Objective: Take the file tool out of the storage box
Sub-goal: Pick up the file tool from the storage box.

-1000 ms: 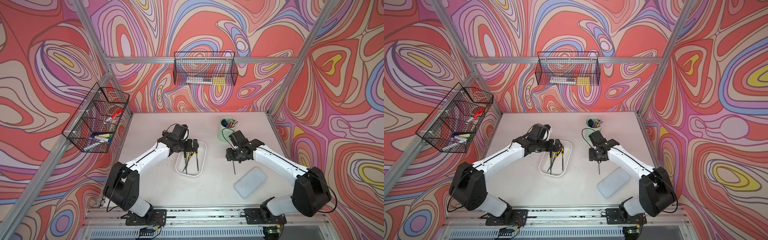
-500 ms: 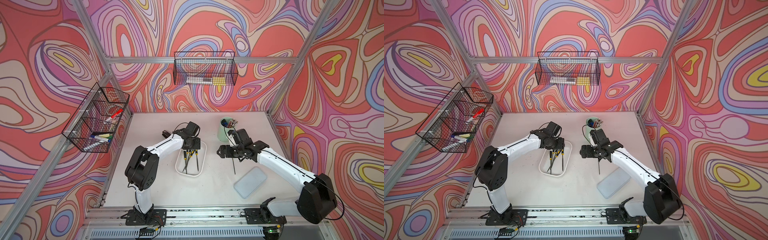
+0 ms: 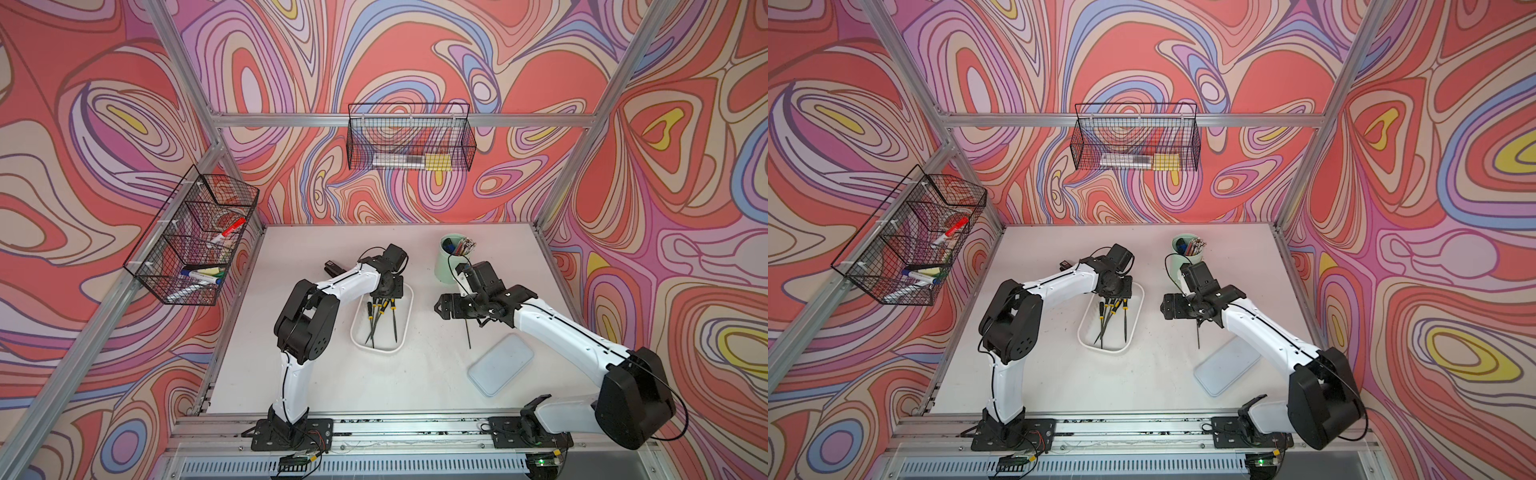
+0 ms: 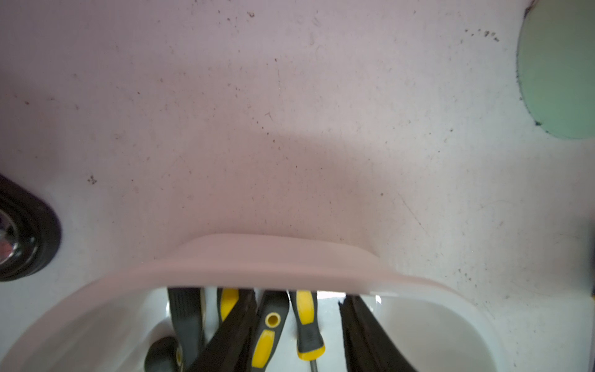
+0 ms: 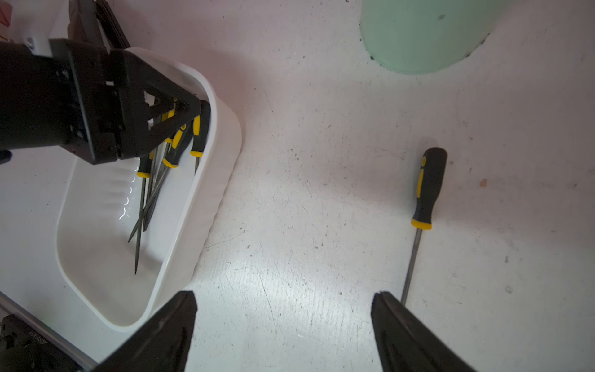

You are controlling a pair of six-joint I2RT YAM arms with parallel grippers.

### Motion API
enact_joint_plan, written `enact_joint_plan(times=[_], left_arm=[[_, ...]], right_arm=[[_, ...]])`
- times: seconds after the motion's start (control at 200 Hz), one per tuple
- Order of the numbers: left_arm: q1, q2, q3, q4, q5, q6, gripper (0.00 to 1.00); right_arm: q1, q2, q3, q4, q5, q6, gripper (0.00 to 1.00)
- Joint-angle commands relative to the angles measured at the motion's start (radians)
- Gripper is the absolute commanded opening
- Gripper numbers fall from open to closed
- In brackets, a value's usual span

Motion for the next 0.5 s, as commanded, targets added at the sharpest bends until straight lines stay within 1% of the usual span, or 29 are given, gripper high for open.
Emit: enact_joint_plan(times=[0.0, 0.496], left_arm=[[-0.01, 0.024, 0.032, -0.019, -0.002, -0.012, 0.46], [-0.019, 0.082, 0.054, -0.03, -0.032, -0.032, 0.42]], right_arm=[[-0.002, 0.007, -0.021, 0.018, 0.016, -0.013, 0.87], [-0.003, -0.019, -0.038, 0.012, 0.022, -0.014, 0.87]])
